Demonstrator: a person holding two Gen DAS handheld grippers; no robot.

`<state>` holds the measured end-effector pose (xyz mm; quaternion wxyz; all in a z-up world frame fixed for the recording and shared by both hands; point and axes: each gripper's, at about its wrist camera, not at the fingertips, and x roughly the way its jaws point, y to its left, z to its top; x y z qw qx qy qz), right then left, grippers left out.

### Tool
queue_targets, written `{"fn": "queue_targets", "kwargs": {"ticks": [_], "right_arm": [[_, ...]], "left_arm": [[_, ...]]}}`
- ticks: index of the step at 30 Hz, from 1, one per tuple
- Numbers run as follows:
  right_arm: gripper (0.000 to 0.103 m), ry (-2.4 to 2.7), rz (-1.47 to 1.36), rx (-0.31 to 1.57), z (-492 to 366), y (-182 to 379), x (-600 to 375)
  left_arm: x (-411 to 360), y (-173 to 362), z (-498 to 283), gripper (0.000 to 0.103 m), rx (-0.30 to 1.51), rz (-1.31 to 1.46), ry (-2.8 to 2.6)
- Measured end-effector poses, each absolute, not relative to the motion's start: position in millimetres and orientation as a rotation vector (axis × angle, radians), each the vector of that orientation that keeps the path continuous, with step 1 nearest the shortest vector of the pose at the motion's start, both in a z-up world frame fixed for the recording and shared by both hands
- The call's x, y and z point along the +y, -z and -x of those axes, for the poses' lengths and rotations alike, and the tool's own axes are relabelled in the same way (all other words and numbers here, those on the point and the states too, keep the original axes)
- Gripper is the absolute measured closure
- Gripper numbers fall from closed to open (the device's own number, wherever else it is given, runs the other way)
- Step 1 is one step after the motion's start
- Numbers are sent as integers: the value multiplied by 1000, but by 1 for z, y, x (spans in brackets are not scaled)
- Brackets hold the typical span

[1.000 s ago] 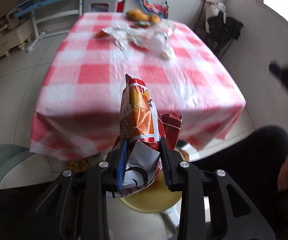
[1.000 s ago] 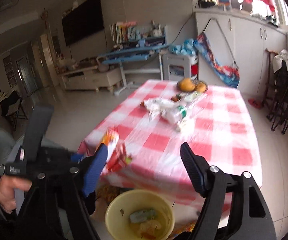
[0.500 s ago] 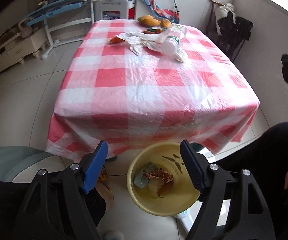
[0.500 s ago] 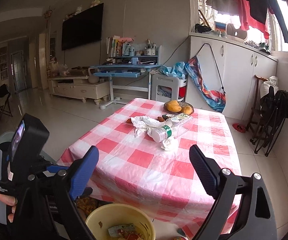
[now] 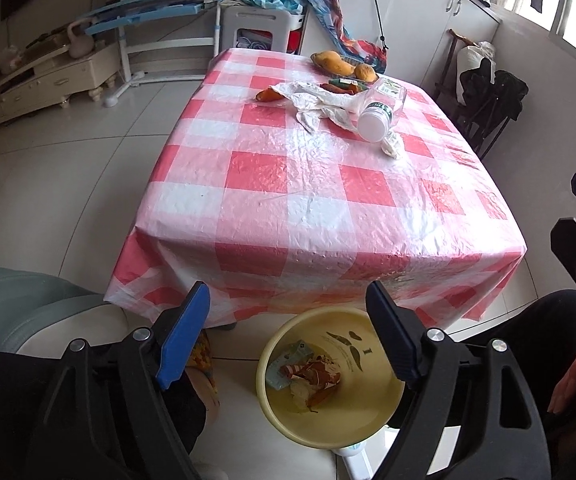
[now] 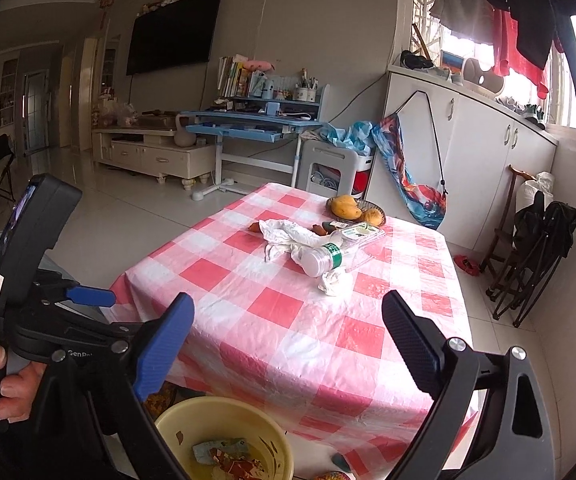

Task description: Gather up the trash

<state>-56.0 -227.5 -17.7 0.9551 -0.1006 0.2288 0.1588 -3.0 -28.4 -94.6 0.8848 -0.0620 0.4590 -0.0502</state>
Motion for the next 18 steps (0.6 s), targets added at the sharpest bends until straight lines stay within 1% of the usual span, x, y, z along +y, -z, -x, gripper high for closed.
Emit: {"fn": "queue_targets", "kwargs": {"ticks": [18], "right_arm": [[12,-322,206,465,56,18,-226]], "left_arm": [[-26,92,2,26,938,148,91]]}}
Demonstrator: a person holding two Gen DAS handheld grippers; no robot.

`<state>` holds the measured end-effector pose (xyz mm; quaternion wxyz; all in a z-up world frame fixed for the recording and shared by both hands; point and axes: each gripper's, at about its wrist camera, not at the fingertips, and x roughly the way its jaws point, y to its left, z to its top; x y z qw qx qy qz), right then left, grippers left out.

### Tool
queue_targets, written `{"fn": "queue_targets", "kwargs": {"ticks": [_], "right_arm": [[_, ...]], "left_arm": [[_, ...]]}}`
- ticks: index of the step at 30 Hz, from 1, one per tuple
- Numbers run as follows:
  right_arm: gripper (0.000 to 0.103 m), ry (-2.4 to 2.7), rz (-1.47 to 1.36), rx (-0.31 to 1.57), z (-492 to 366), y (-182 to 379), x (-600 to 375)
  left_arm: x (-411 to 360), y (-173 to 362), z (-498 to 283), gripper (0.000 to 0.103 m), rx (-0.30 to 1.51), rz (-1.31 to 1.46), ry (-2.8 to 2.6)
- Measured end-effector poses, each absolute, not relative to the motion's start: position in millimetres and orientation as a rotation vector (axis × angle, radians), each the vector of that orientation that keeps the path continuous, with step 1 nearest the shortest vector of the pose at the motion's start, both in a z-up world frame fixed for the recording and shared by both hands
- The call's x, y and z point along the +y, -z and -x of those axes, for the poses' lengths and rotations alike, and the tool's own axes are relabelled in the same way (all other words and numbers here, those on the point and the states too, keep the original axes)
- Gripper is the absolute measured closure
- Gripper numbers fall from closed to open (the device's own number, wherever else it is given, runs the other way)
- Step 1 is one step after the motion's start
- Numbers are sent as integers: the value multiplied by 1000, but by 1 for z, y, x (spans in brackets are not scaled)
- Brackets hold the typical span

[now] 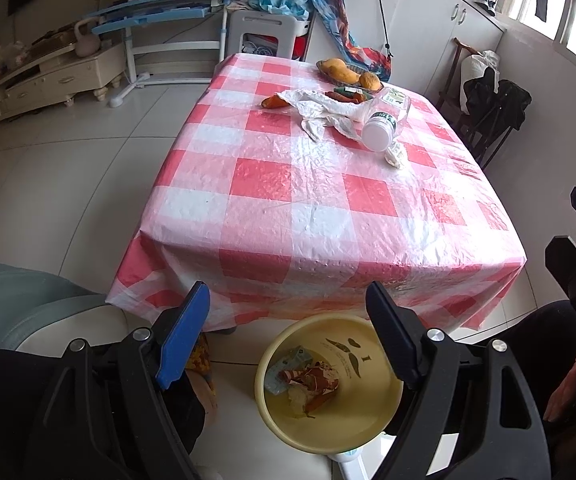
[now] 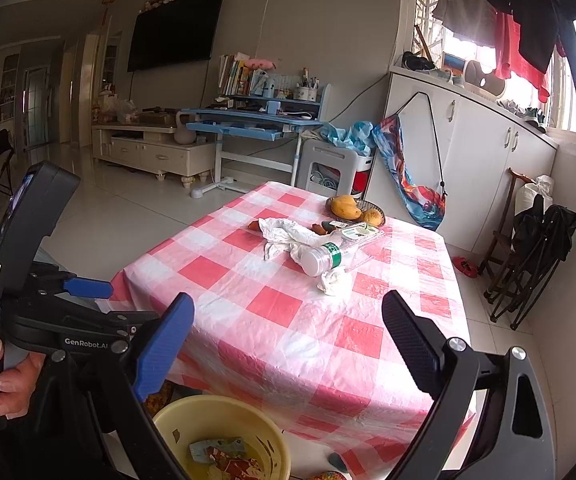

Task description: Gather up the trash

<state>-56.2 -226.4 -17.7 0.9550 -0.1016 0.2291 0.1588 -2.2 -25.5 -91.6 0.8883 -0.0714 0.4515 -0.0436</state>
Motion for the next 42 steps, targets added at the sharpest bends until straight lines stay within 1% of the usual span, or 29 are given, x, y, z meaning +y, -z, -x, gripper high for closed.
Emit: {"fn": "queue_targets", "kwargs": {"ticks": [42], "right_arm": [[12,-323,206,465,57,17,-229]], "left_arm": [[-38,84,1,26,900,151,90]]}}
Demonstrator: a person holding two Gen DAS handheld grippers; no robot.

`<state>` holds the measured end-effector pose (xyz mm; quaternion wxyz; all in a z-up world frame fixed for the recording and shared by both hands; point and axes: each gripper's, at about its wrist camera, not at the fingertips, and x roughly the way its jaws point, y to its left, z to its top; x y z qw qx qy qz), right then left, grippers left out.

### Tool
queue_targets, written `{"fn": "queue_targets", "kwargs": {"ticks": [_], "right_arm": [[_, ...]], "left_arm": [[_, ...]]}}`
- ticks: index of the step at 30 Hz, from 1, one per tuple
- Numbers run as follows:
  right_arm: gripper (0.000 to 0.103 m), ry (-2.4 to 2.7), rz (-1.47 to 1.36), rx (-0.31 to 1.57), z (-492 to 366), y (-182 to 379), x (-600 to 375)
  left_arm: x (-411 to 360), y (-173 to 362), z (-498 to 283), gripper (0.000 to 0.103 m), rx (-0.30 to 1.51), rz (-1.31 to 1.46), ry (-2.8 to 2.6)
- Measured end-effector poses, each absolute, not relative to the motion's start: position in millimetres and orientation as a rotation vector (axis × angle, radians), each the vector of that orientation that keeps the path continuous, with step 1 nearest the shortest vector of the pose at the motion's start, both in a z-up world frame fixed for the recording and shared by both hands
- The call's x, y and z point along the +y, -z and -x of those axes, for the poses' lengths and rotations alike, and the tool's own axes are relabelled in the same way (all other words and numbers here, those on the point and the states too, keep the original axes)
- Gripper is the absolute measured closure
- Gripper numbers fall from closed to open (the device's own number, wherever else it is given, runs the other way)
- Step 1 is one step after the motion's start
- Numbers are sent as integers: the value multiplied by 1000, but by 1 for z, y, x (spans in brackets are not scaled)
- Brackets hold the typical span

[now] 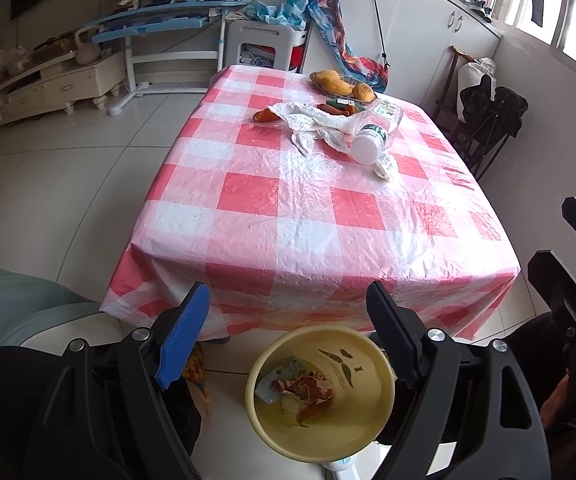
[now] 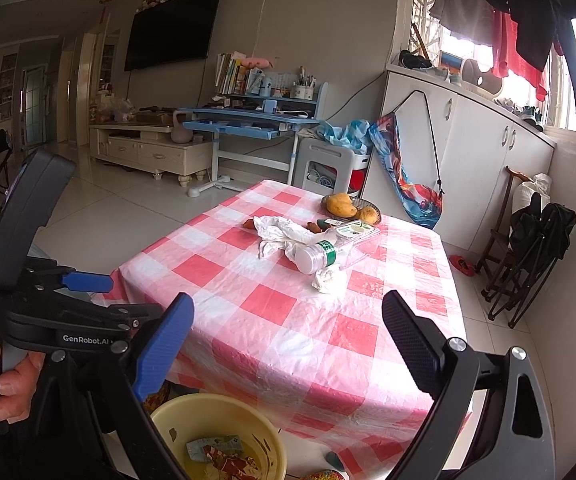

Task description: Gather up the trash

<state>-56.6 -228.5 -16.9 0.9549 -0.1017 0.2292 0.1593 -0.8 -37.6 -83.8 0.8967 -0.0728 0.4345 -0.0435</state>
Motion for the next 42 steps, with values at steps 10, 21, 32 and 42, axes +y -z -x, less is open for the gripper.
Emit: {"fn": "queue_targets", "kwargs": {"ticks": [10,21,32,42], "right_arm": [[12,-319,195,462,56,18,-244],[12,-320,195,461,57,17,-247],[12,-314,184,456,57,15,-256],[11,-321,181,452,56,14,-254]], "left_arm": [[-42,82,-1,25,887,150,90],[-45,82,-3,24,880,148,88],[-51,79,-5,23,855,149,88],[-48,79,-10,22,849,153,71]]}}
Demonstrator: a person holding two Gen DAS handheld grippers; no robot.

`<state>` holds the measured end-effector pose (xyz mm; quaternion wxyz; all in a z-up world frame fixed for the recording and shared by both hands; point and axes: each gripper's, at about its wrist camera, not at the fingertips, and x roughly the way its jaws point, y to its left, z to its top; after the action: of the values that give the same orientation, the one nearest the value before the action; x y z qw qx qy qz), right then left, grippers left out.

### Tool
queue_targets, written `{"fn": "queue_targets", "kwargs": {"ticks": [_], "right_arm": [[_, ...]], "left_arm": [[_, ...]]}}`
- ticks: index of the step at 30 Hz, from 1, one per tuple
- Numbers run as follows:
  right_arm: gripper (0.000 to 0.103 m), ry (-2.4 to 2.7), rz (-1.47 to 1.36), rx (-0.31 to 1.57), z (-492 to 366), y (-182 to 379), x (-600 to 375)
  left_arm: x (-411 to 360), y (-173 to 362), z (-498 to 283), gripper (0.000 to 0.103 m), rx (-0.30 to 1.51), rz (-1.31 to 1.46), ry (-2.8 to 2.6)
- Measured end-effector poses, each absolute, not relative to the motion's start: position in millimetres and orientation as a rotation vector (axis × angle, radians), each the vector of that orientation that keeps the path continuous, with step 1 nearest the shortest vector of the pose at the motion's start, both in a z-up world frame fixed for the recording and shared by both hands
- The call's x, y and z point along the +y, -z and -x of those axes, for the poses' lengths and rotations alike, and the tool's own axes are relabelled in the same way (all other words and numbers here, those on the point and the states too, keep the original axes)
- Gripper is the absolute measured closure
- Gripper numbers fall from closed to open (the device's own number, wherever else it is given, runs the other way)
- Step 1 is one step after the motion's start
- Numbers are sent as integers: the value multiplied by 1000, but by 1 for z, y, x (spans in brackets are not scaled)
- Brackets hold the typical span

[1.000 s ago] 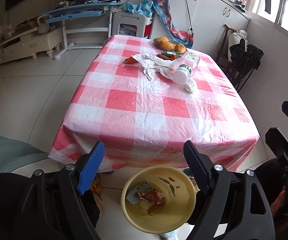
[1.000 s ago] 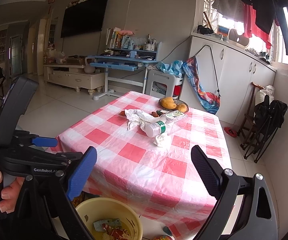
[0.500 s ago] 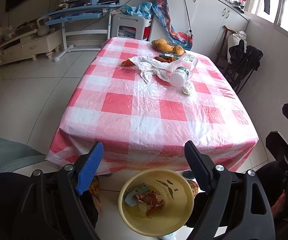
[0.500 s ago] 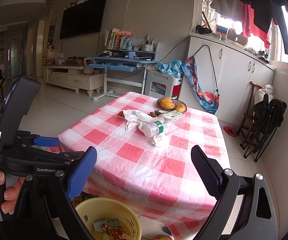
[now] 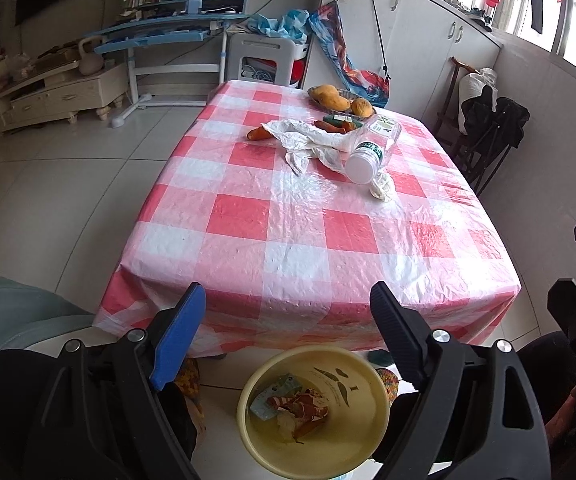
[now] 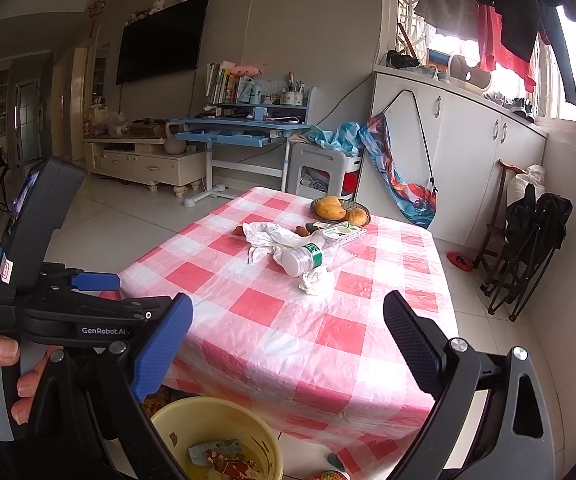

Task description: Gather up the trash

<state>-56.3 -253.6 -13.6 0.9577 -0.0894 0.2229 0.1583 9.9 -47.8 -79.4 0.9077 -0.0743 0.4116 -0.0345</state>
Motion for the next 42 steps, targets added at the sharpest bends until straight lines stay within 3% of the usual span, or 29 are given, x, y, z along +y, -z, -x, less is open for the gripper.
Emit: {"fn": "queue_targets", "kwargs": {"ticks": [22,33,42], "right_arm": [[11,-435,103,542,18,15,-230],[11,-426,5,620,-45,25,-243],[11,-399,-269,727,-96,43,-278]], "left_arm": [[6,59,-32,21,829,285,38],[44,55,-96,21,881,297,-43],[29,56,-162,21,905,173,-10]]}}
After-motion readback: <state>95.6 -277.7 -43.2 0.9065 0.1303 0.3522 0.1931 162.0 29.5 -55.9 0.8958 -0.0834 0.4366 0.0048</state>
